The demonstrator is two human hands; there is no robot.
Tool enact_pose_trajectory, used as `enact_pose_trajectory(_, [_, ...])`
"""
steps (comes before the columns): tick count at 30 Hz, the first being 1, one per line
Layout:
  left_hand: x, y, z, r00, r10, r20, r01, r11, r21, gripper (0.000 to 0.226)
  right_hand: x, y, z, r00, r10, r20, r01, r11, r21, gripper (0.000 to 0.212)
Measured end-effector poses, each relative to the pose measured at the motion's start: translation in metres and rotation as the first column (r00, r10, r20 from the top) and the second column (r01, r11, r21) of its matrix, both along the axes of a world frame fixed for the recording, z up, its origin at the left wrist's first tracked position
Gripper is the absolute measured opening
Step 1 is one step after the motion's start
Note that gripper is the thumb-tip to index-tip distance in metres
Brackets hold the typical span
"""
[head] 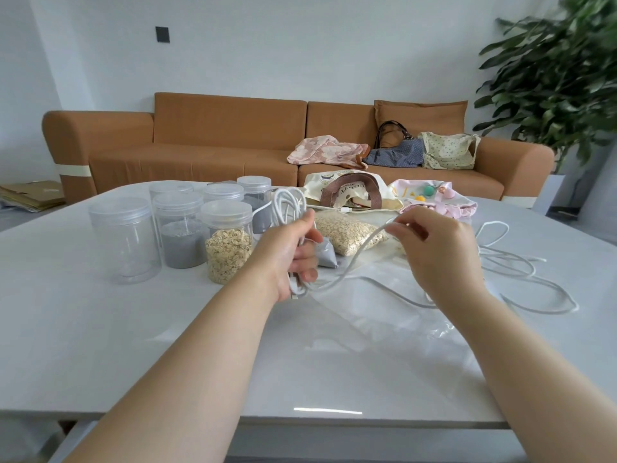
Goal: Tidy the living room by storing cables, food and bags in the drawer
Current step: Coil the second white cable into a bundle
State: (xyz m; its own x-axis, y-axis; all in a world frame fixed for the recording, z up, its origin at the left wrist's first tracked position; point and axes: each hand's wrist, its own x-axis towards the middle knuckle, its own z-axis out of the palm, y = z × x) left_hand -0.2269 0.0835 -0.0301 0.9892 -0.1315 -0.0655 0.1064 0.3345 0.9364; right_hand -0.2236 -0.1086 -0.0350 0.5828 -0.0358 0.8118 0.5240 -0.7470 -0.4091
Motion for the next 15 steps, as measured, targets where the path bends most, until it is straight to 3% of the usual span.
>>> enact_pose_trajectory(3, [-0.005, -0.005, 0.000, 0.981, -0.186, -0.051, 0.191, 0.976, 0.104, 0.030, -0.005, 0.006, 0.000, 0.993, 0.055, 0.104, -0.061, 0.997, 0.055, 0.022])
enact_pose_trajectory(7, [-0.015, -0.011, 0.001, 0.913, -0.398, -0.089, 0.407, 0.869, 0.280, 0.019, -0.009, 0.011, -0.001, 0.980, 0.107, 0.167, -0.114, 0.993, 0.033, 0.027])
enact_pose_trajectory(11, [-0.019, -0.017, 0.000, 0.870, -0.473, -0.142, 0.486, 0.771, 0.412, 0.015, -0.011, 0.017, -0.003, 0.977, 0.115, 0.182, -0.118, 0.993, 0.002, 0.027])
enact_pose_trajectory(15, [-0.020, -0.021, -0.002, 0.847, -0.501, -0.178, 0.521, 0.719, 0.459, 0.028, -0.014, 0.019, -0.004, 0.971, 0.111, 0.210, -0.110, 0.994, -0.015, 0.031])
